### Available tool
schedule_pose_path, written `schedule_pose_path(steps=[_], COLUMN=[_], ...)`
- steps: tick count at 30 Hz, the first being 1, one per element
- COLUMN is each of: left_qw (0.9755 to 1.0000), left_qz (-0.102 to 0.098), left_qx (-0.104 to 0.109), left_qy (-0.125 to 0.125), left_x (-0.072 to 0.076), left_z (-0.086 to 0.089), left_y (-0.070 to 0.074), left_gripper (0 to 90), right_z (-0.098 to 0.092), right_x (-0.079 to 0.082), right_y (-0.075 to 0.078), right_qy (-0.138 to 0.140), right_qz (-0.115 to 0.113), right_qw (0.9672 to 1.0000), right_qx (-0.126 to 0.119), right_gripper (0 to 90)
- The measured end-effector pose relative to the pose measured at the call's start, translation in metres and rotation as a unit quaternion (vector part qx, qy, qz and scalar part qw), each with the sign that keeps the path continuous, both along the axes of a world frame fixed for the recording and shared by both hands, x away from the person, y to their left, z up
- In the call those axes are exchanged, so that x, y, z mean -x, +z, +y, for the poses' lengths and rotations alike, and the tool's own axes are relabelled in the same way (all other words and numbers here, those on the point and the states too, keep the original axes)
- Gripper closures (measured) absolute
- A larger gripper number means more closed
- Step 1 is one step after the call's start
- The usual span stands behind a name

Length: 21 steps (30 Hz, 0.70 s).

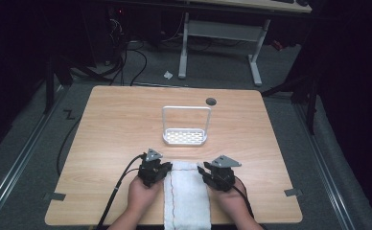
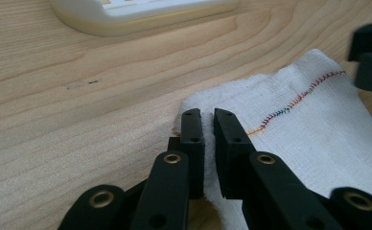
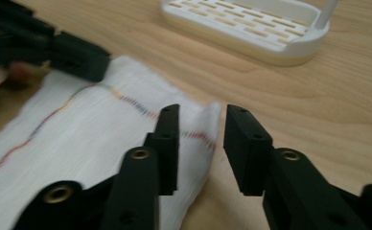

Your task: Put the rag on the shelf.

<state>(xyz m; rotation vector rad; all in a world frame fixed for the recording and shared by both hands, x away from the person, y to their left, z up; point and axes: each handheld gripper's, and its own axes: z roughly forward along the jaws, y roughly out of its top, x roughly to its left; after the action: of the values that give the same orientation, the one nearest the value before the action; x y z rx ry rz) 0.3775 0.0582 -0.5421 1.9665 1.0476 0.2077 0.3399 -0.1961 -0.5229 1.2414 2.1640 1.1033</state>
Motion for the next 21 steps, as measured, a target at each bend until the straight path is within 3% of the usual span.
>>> schedule_pose_path(steps=[3, 7, 13, 19, 21], left_qw=[1.0000, 1.0000, 1.0000, 0.9999, 0.9997], left_qz=[0.001, -0.003, -0.002, 0.004, -0.015], left_qx=[0.001, -0.004, -0.003, 0.005, 0.002], left_qy=[0.003, 0.008, 0.007, 0.013, 0.019], left_x=[0.000, 0.002, 0.001, 0.001, 0.006], left_z=[0.001, 0.000, 0.000, 0.000, 0.000], left_y=[0.000, 0.000, 0.000, 0.000, 0.002], left_gripper=[82.9, 82.8, 83.0, 83.5, 83.9], right_z=[0.006, 0.009, 0.011, 0.011, 0.010], right_x=[-0.017, -0.017, -0.012, -0.012, -0.009], right_y=[-0.009, -0.014, -0.016, -0.016, -0.014], right_qy=[-0.016, -0.033, -0.009, -0.010, -0.008], right_qz=[0.028, 0.035, 0.032, 0.030, 0.020], right_qw=[0.9994, 0.9989, 0.9994, 0.9995, 0.9996], right_qx=[-0.013, -0.004, -0.008, -0.010, -0.016], right_gripper=[62.5, 63.9, 84.1, 85.7, 85.8])
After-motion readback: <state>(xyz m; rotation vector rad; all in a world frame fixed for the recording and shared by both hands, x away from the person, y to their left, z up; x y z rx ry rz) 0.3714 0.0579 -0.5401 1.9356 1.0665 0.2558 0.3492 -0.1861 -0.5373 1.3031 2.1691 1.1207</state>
